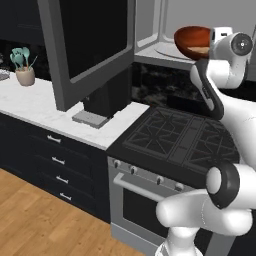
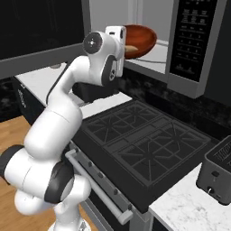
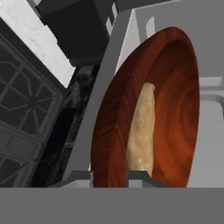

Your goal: Pick the sweet potato from the sink and place it in the bowl. Then pick the bowl and place it in the microwave. Then close the microwave door and press the start button.

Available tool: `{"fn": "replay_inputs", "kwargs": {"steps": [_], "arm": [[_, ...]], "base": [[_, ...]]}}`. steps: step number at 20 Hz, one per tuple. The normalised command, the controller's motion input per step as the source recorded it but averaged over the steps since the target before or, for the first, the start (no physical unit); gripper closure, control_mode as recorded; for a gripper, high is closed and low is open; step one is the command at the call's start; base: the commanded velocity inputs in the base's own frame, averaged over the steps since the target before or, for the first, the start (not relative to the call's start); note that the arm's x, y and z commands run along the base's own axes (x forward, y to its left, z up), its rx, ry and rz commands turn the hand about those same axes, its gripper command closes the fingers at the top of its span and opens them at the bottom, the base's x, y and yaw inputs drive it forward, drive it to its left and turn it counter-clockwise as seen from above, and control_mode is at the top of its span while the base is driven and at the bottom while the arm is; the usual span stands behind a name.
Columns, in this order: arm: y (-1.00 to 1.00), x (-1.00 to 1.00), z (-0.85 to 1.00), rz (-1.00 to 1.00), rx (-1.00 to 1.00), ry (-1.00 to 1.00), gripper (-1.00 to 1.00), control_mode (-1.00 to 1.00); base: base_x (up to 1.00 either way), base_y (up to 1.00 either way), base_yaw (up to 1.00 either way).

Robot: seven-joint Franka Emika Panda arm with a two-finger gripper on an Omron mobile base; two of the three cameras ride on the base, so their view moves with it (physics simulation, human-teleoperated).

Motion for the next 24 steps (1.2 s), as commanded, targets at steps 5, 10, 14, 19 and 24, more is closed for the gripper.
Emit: {"fn": "replay_inputs", "kwargs": {"steps": [5, 10, 14, 19, 24], "arm": [[-0.27, 0.44, 0.0, 0.0, 0.0, 0.0, 1.0, -1.0], [-0.21, 0.47, -0.1, 0.0, 0.0, 0.05, 1.0, -1.0], [-0.18, 0.47, -0.29, 0.0, 0.0, 0.09, 1.0, -1.0], [-0.17, 0.51, 0.0, 0.0, 0.0, 0.0, 1.0, -1.0], [0.0, 0.54, -0.11, 0.0, -0.01, 0.0, -1.0, -1.0]], "base": [[0.0, 0.0, 0.0], [0.0, 0.0, 0.0], [0.0, 0.0, 0.0], [0.0, 0.0, 0.0], [0.0, 0.0, 0.0]]}}
